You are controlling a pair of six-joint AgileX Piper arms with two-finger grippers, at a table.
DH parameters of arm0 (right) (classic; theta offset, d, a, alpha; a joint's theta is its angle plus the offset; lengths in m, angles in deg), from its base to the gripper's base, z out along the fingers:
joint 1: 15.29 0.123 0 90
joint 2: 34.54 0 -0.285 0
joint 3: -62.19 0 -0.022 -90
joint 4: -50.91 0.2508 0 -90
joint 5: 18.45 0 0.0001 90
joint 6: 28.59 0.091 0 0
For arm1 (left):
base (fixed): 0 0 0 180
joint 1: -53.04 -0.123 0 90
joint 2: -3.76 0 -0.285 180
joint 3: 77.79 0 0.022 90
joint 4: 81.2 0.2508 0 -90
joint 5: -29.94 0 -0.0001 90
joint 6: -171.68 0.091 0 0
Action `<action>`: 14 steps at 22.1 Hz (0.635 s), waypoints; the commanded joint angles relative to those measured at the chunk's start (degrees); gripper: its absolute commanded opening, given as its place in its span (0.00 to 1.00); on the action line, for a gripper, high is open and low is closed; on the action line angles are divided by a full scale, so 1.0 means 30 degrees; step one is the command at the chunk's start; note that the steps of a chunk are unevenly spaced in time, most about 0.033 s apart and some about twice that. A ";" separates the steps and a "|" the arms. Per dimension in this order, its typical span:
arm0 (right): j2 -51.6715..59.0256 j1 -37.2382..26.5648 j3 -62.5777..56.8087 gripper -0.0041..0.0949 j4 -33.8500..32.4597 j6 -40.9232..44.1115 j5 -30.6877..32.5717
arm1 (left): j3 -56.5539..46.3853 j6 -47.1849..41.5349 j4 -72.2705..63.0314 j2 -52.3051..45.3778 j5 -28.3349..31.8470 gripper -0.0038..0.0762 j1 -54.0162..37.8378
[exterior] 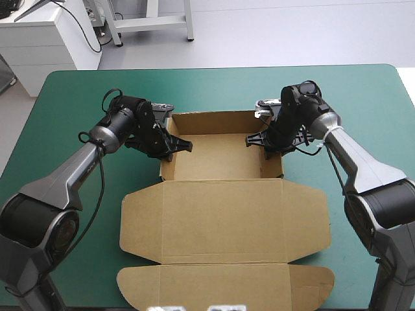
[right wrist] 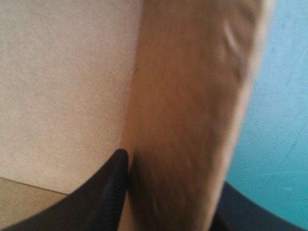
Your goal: Fold the box
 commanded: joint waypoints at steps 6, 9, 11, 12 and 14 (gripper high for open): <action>0.0908 -0.0236 0.0470 0.70 0.0375 -0.0012 0.0169 | 0.1094 0.1542 0.0667 -0.0663 -0.0378 0.76 0.0065; 0.0908 -0.0276 0.0748 0.70 0.0236 0.0294 0.0169 | 0.2750 0.1542 0.1688 -0.0663 -0.0558 0.78 0.0065; 0.1024 -0.0380 0.1131 0.70 0.0355 0.0294 0.0169 | 0.4001 0.1542 0.2832 -0.0663 -0.0916 0.78 0.0065; 0.1211 -0.0380 0.1624 0.70 0.0355 0.0294 0.0169 | 0.5314 0.1498 0.3872 -0.0663 -0.1833 0.77 0.0065; 0.1509 -0.0380 0.2156 0.70 0.0355 0.0294 0.0169 | 0.6765 0.1119 0.4878 -0.0663 -0.3387 0.74 0.0065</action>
